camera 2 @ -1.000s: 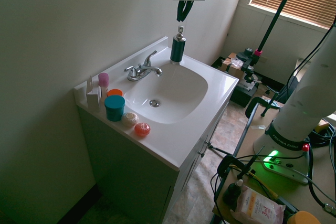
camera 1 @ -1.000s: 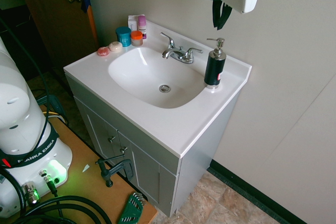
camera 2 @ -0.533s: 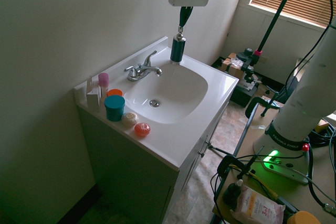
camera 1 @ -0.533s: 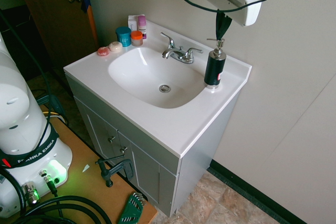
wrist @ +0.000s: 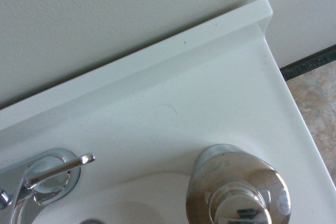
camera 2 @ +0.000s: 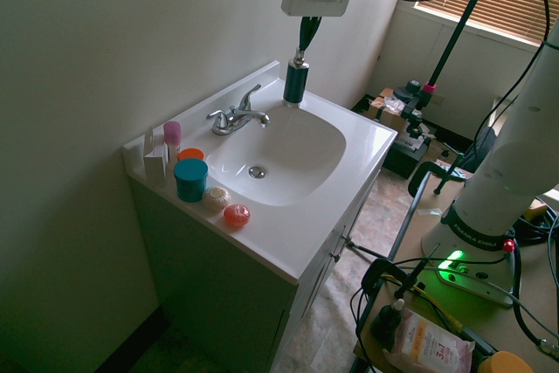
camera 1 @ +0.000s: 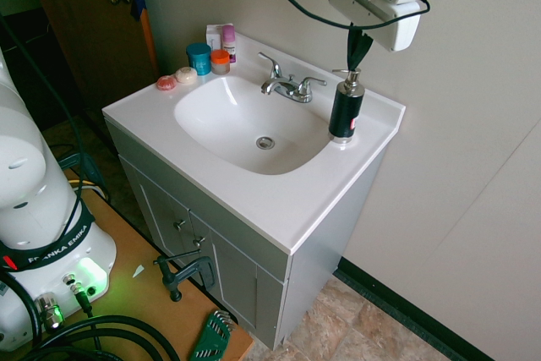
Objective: Press down on the sanitizer
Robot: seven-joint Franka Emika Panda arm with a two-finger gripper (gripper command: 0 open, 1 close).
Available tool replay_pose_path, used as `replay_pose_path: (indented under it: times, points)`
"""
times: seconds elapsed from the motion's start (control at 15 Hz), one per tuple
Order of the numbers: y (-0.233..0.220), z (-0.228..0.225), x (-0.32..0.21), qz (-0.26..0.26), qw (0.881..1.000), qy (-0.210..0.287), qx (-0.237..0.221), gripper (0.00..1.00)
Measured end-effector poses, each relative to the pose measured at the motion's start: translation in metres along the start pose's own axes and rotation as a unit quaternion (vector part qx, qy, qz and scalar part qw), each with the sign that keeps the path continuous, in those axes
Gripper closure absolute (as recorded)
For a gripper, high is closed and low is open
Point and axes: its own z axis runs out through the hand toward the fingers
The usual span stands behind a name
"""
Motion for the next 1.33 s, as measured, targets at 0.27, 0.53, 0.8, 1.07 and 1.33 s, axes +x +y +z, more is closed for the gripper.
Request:
replay_pose_path:
  times: [0.27, 0.53, 0.8, 1.07, 1.33]
  points:
    - [0.0, 0.0, 0.0, 0.0, 1.0, 0.001, 0.001, 1.0]
    - [-0.003, -0.008, -0.001, -0.002, 1.0, 0.005, 0.008, 1.0]
    - [-0.027, -0.069, -0.048, -0.05, 0.997, 0.021, 0.046, 0.0]
    - [-0.033, -0.075, -0.118, -0.107, 0.993, 0.031, 0.029, 0.0]
    - [-0.007, -0.042, -0.149, -0.126, 0.992, 0.023, 0.005, 0.0]
